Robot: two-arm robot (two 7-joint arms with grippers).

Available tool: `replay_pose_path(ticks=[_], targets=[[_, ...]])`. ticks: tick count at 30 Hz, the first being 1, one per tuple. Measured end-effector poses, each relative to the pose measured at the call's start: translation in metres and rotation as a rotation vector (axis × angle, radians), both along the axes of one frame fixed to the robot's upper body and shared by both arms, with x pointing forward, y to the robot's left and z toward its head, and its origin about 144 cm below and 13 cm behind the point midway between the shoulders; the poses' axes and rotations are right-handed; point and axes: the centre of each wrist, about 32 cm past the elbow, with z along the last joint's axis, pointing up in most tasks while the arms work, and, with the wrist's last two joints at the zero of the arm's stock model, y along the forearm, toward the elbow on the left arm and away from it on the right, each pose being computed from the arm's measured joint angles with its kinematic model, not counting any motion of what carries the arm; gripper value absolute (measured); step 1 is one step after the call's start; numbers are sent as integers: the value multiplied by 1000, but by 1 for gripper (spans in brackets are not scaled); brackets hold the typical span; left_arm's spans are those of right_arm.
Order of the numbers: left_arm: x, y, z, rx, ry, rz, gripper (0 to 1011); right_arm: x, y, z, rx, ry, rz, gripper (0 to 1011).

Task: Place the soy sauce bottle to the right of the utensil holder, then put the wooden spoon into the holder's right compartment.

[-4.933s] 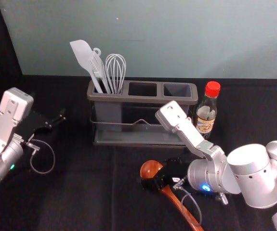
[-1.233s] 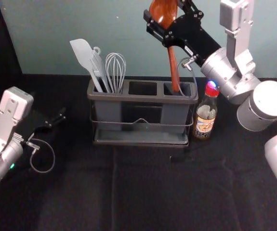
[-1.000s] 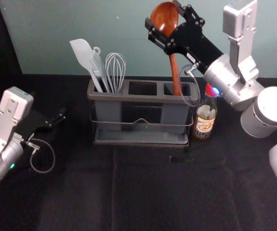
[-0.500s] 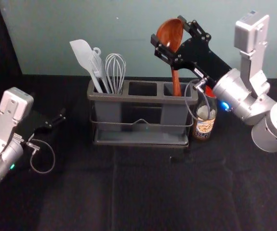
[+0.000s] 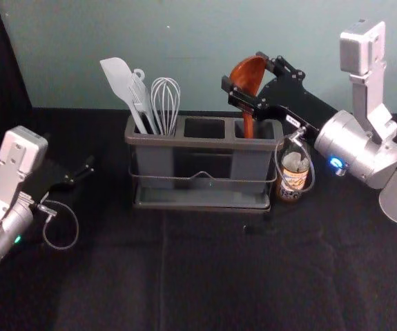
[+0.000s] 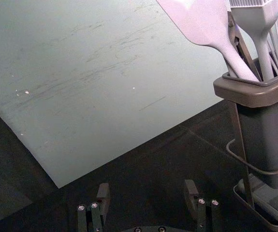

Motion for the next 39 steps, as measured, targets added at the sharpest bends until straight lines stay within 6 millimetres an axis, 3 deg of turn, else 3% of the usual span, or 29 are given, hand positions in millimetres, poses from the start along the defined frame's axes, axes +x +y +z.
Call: replay_pose_path(ticks=[23, 39], targets=[[0, 0, 0, 0, 0, 0, 1005, -9, -7, -17, -34, 47, -14, 836], [0, 0, 0, 0, 0, 0, 1005, -11, -8, -18, -32, 42, -19, 835]])
